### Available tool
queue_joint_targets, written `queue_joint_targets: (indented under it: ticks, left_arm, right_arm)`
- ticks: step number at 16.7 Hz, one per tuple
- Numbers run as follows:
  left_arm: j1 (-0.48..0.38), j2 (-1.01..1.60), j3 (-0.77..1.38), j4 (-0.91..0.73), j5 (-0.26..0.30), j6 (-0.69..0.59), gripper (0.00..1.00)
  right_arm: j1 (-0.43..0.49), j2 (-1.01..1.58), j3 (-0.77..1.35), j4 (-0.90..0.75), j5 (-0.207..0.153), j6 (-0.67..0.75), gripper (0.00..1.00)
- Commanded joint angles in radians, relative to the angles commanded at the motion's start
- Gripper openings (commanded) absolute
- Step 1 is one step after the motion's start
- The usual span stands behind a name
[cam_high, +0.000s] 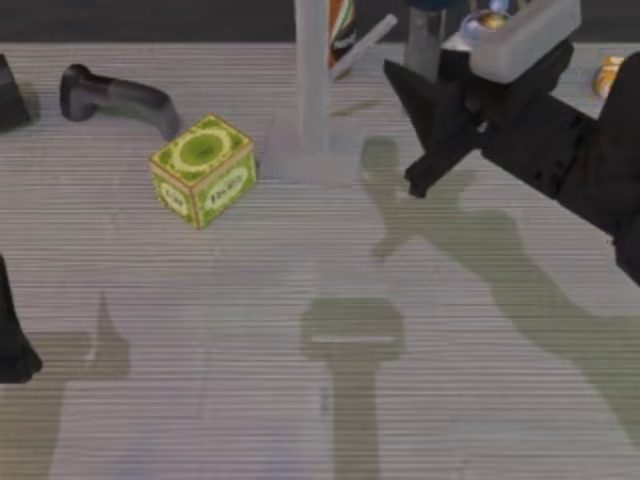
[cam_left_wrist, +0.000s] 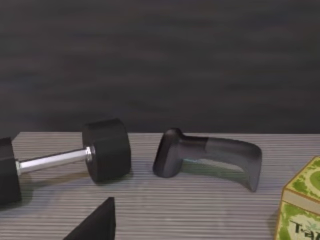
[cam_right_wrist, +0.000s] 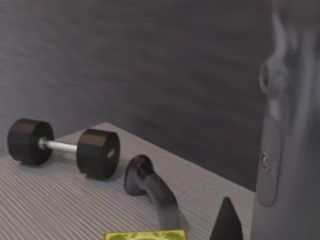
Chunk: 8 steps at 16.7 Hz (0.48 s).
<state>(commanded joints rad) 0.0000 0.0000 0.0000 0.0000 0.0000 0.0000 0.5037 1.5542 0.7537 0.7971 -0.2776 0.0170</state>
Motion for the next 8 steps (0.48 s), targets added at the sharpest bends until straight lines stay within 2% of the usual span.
queue_joint_targets:
  ticks: [2, 4, 8]
  left_arm:
    - [0.0, 0.0, 0.0, 0.0, 0.0, 0.0, 1.0]
    - [0.0, 0.0, 0.0, 0.0, 0.0, 0.0, 1.0]
    - [0.0, 0.0, 0.0, 0.0, 0.0, 0.0, 1.0]
  right_arm:
    - [0.071, 0.014, 0.03, -0.02, 0.07, -0.001, 0.0]
    - [0.117, 0.022, 0.05, -0.033, 0.116, -0.001, 0.0]
    - [0.121, 0.018, 0.05, -0.033, 0.12, 0.001, 0.0]
